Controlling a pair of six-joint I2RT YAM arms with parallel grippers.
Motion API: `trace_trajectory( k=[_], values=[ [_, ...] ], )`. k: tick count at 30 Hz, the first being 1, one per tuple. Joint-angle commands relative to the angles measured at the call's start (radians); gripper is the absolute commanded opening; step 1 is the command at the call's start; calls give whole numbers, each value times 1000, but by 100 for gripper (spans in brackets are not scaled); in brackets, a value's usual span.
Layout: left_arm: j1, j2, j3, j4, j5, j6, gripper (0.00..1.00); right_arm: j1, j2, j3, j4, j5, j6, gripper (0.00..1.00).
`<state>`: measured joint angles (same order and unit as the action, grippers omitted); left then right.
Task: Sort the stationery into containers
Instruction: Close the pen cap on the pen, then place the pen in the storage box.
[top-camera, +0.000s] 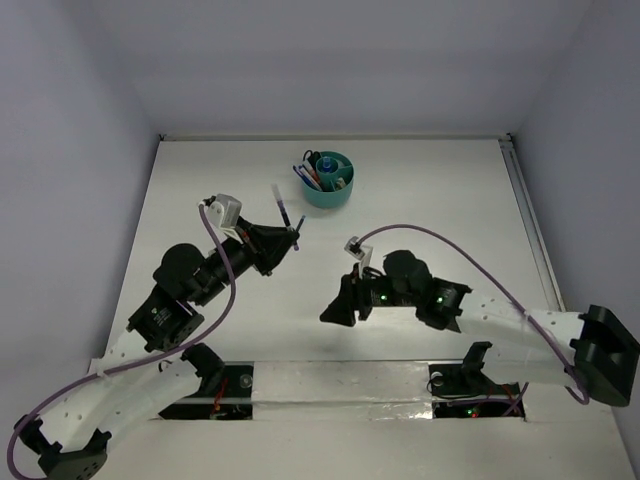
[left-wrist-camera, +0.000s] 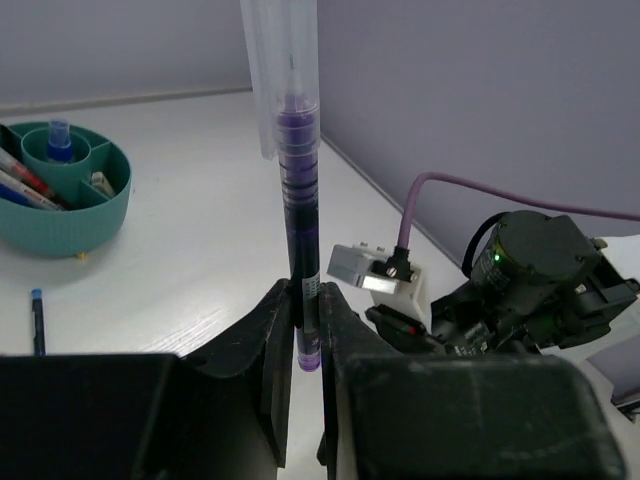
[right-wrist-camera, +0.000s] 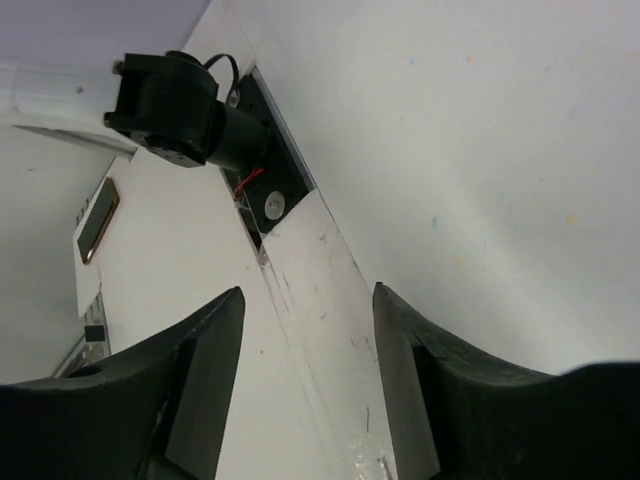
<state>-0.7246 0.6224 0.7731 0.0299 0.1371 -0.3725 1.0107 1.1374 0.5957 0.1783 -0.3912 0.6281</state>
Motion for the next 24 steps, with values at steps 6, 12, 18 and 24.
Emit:
trace_trajectory(
  k=[6,12,18,24],
  values=[
    [2,-36,-80,119,45,-42,0,-95,-149,251,-261,-23,-209,72],
    [2,-35,-135,162,97,-68,0,-109,-85,486,-332,70,-329,73],
    [2,-16,-150,192,128,-74,0,-109,50,636,-344,110,-373,73],
    [2,7,-158,217,153,-78,0,-109,120,677,-300,34,-378,67]
  ],
)
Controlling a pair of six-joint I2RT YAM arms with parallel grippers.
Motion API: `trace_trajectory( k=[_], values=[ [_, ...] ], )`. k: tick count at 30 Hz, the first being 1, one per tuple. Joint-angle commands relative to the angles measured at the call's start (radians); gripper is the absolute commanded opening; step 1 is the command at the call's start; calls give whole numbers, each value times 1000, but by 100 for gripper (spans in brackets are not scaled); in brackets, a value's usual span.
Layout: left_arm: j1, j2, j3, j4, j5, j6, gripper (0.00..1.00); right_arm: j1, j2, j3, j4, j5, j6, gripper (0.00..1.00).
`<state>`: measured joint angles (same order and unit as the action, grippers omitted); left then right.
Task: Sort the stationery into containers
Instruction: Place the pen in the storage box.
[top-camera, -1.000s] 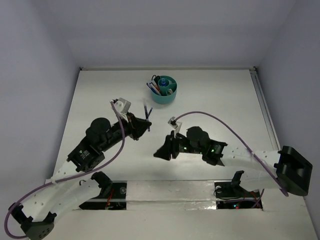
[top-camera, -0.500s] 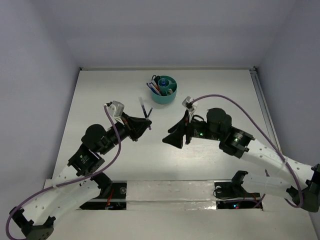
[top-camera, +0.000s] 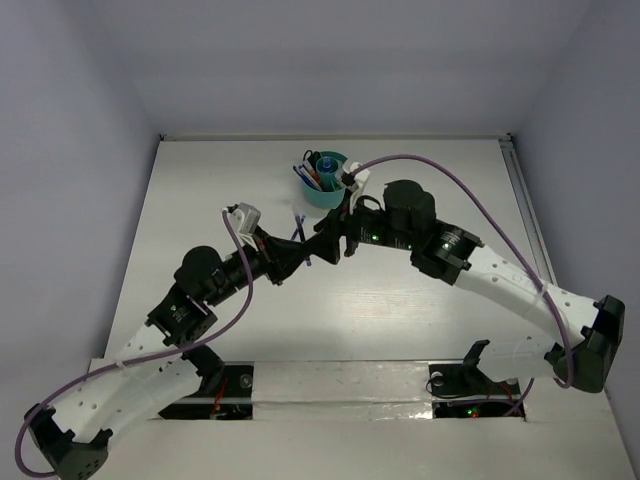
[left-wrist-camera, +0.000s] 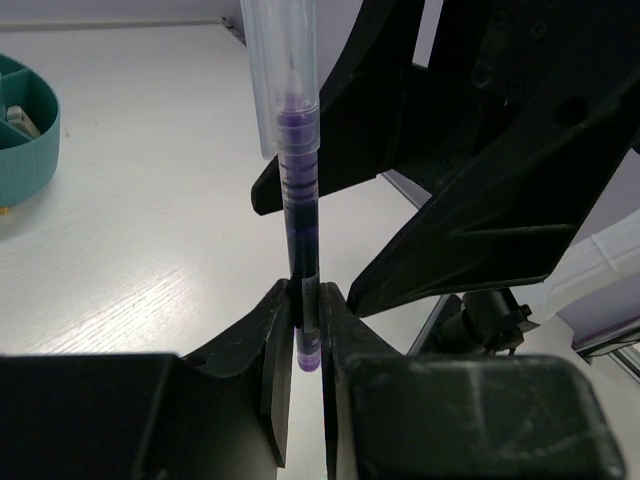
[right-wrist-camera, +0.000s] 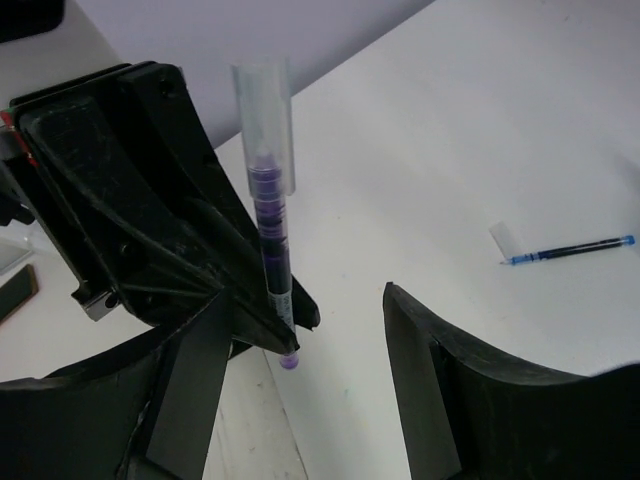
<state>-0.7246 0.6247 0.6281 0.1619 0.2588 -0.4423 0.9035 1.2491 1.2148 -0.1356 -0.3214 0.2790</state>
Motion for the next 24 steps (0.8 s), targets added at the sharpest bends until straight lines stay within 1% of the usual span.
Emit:
trace_trajectory(
  k=[1,5,8,12,19,20,22,24],
  values=[
    [2,6,-13,91,39,-9,0,-2,22,61,16,-28,-29,66],
    [2,15,-18,97,45,-10,0,-2,42,58,59,-34,-18,62],
    [2,18,-19,96,46,-10,0,-2,55,57,73,-27,-15,60],
    [2,15,-22,96,43,-9,0,-2,62,54,85,-19,-8,47],
    [2,17,-27,97,45,-9,0,-2,65,37,125,-1,15,46],
    [2,15,-27,97,46,-9,0,-2,65,37,155,1,15,46],
    [2,13,-30,96,40,-10,0,-2,61,35,162,10,19,47],
    [2,10,-30,94,36,-10,0,-2,52,31,175,16,20,52]
  ],
)
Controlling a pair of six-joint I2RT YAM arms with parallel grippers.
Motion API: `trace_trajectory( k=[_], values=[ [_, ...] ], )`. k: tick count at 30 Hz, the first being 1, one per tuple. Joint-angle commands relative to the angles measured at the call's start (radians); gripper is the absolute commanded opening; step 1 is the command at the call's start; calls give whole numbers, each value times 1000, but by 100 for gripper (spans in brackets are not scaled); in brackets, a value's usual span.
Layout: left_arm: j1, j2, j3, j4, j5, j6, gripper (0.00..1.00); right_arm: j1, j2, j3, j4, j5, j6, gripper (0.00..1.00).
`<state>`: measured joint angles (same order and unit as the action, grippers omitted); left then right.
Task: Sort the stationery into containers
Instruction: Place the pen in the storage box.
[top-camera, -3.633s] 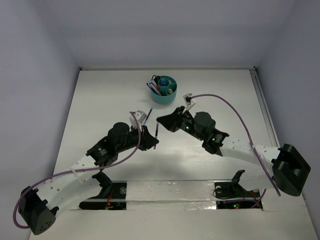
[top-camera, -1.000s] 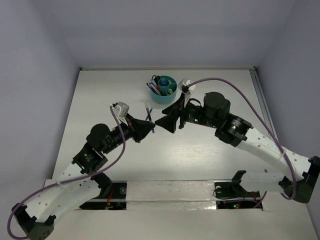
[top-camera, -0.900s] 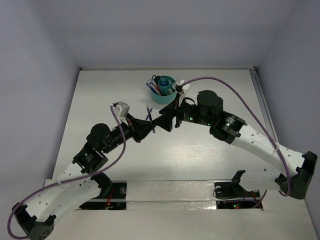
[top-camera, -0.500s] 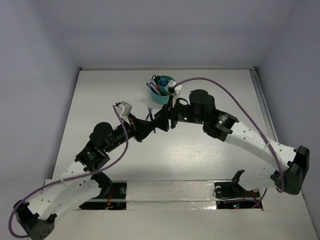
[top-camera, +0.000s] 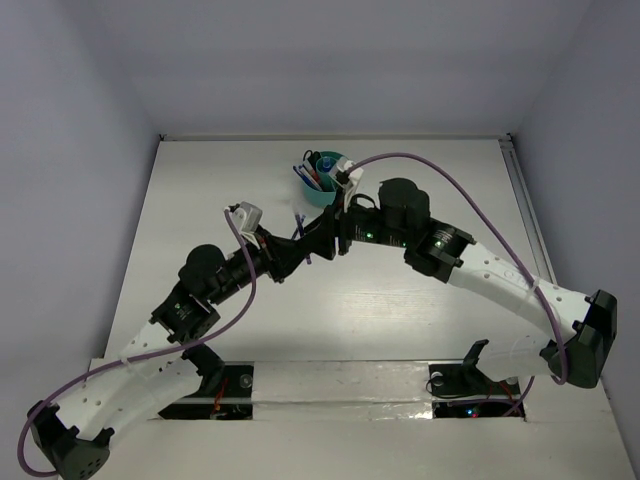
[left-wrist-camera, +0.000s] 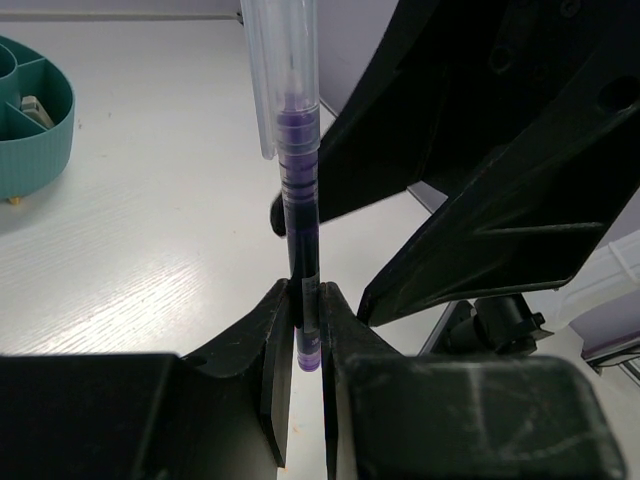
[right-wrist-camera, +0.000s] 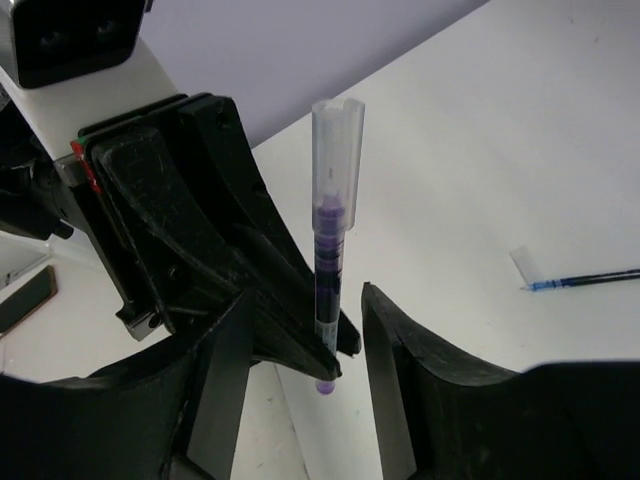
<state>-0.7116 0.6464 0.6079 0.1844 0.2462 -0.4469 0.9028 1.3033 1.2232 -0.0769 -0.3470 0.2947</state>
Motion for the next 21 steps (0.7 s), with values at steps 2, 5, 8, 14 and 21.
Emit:
trace_trajectory(
  k=[2,5,8,14,21],
  values=[
    [-11,-16,-10,70,39,-4,0,-1,-16,13,134,51,4,55],
    [-11,-11,-5,63,30,-4,0,-1,-24,10,138,49,6,60],
    [-11,-8,-8,73,41,-7,0,-1,-16,15,141,57,12,56],
    [-11,-19,-3,67,42,-6,0,-1,36,36,117,59,24,37],
    [-11,-45,6,38,-13,-7,7,-1,40,53,85,118,23,0]
  ],
)
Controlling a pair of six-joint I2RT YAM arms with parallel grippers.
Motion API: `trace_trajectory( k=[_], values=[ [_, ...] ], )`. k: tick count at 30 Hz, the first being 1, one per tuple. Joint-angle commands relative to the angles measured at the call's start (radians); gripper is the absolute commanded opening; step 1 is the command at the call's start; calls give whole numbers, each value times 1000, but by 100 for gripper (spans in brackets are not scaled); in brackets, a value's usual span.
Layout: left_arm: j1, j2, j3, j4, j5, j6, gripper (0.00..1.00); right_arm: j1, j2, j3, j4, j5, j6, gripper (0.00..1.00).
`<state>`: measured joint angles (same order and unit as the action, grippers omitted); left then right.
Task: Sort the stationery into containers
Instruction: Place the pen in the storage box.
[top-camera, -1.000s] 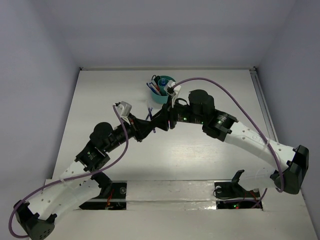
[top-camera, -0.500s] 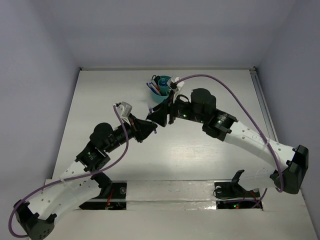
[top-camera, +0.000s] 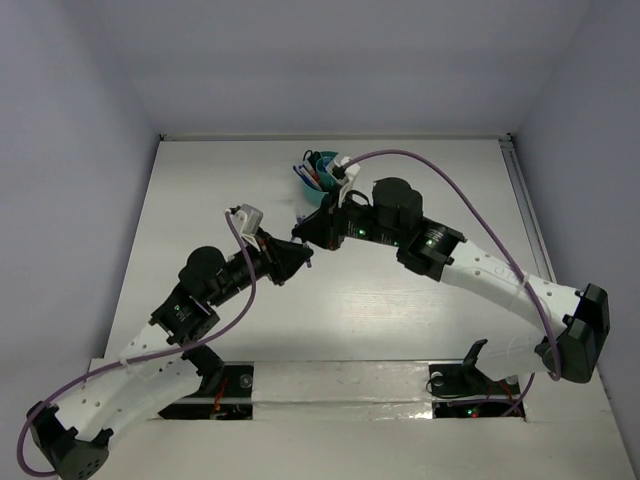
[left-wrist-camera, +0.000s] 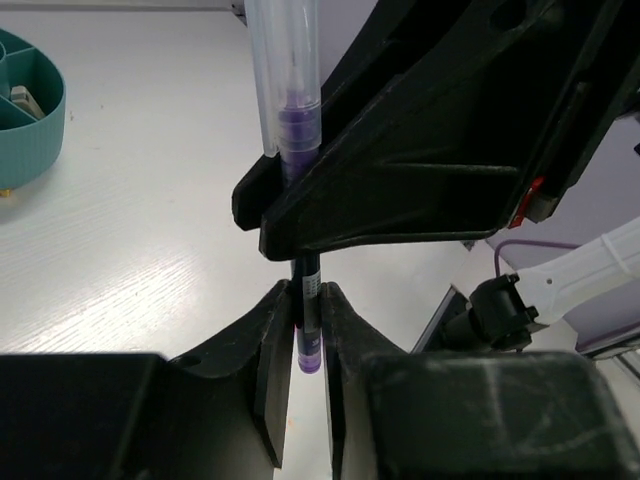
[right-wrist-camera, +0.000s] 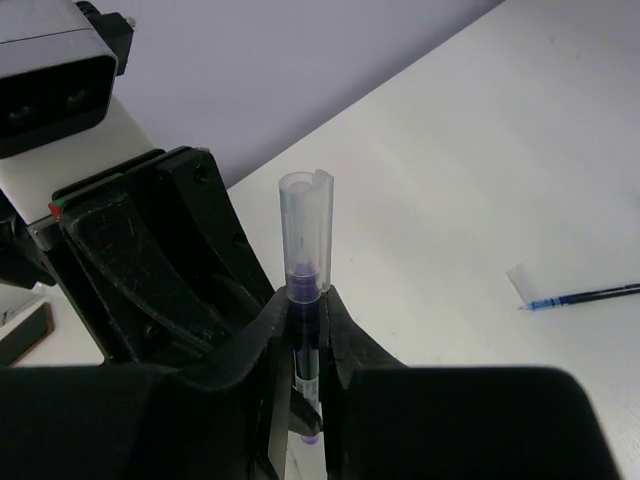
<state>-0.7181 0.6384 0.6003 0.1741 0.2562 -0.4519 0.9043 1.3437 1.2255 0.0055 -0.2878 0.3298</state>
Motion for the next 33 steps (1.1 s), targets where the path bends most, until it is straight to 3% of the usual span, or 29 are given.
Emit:
trace_trajectory(
  k=[1,2,3,4,12,18,25,33],
  values=[
    [-4,-46,19,22,-38,-1,15,-2,0,48,4,99,-15,0],
    [-4,-51,36,6,-41,5,23,-2,-1,46,13,119,-17,0],
    [-4,-52,47,-17,-52,10,41,-14,0,45,17,136,-21,0],
    [-4,-57,62,-81,-73,15,50,-33,5,48,22,156,-29,0],
    [-4,-152,145,-353,-176,91,97,-166,103,71,117,205,-119,0],
    [-4,-213,112,-377,-247,139,99,-199,291,179,206,312,-317,0],
    [-4,-253,108,-397,-336,159,99,-228,500,285,384,332,-547,0],
    [14,-266,102,-398,-331,162,99,-248,732,457,415,342,-638,0]
  ],
)
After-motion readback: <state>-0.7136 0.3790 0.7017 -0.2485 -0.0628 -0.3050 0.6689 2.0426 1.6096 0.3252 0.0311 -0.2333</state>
